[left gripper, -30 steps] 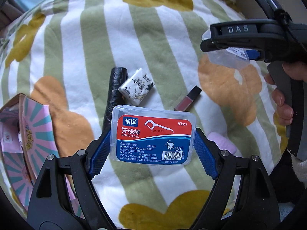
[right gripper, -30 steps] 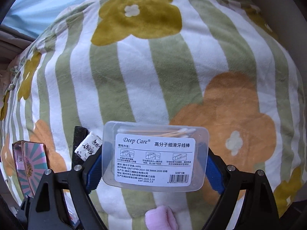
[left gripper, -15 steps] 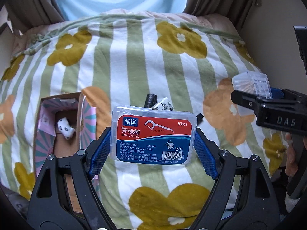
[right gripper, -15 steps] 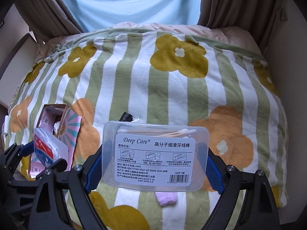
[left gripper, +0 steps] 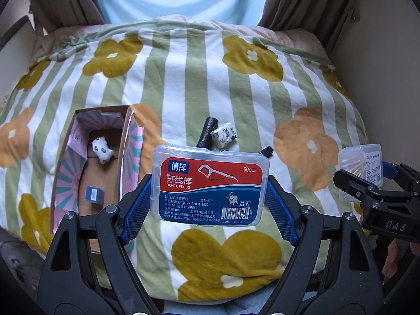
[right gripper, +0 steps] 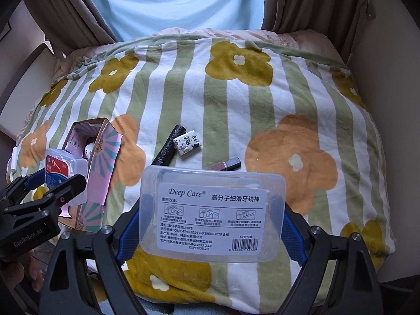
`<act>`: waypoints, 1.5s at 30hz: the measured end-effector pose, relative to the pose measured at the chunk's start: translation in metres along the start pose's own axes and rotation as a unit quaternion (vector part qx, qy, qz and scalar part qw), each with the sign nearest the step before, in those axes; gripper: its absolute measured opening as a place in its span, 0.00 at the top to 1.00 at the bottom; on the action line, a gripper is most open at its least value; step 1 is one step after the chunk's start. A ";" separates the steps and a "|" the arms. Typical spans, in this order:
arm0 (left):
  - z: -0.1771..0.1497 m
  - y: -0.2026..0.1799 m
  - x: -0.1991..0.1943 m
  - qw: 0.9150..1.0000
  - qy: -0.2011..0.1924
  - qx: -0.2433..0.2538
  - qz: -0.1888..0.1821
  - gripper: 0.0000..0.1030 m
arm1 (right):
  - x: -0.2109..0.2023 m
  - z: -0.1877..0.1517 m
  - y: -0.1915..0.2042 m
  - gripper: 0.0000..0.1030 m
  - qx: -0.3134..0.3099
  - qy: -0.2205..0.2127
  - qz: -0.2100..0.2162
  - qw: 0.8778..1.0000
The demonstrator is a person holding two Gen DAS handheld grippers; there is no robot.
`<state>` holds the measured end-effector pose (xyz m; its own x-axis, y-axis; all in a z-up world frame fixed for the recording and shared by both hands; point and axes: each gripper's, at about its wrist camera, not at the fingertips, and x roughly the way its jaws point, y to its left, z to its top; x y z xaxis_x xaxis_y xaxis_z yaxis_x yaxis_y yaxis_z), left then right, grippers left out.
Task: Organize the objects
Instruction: 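Carry the floss box and Deep Care box with both tools over the cardboard box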
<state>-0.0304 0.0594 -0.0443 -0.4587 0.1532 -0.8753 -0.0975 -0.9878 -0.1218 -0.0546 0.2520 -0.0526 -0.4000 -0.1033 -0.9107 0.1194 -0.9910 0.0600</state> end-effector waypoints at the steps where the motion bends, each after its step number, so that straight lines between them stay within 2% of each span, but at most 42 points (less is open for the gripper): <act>1: -0.003 -0.001 -0.001 1.000 0.000 -0.001 0.001 0.22 | 0.000 -0.003 -0.001 0.15 0.000 0.001 0.001 1.000; 9: -0.020 0.011 -0.011 1.000 -0.003 -0.018 -0.001 0.22 | -0.006 -0.018 0.004 0.15 -0.005 0.002 -0.007 1.000; 16: -0.020 0.045 -0.024 1.000 -0.014 -0.018 -0.007 0.22 | -0.016 -0.007 0.039 0.15 -0.009 -0.014 -0.007 1.000; 26: -0.027 0.148 -0.041 0.999 -0.007 -0.047 0.017 0.22 | -0.014 0.030 0.147 0.15 -0.055 -0.032 0.028 0.998; 35: -0.046 0.236 -0.029 0.998 0.028 -0.050 0.033 0.22 | 0.022 0.063 0.259 0.15 -0.111 -0.025 0.056 0.992; 40: -0.056 0.260 -0.005 0.998 0.053 -0.033 0.028 0.22 | 0.061 0.076 0.307 0.15 -0.150 -0.011 0.061 0.987; 45: -0.059 0.265 0.024 0.997 0.070 0.014 0.021 0.22 | 0.110 0.087 0.338 0.15 -0.193 0.010 0.066 0.979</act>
<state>-0.0148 -0.2005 -0.1249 -0.3351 0.1049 -0.9363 -0.1060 -0.9917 -0.0731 -0.1372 -0.1022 -0.0974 -0.3410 -0.2236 -0.9131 0.5045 -0.8631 0.0230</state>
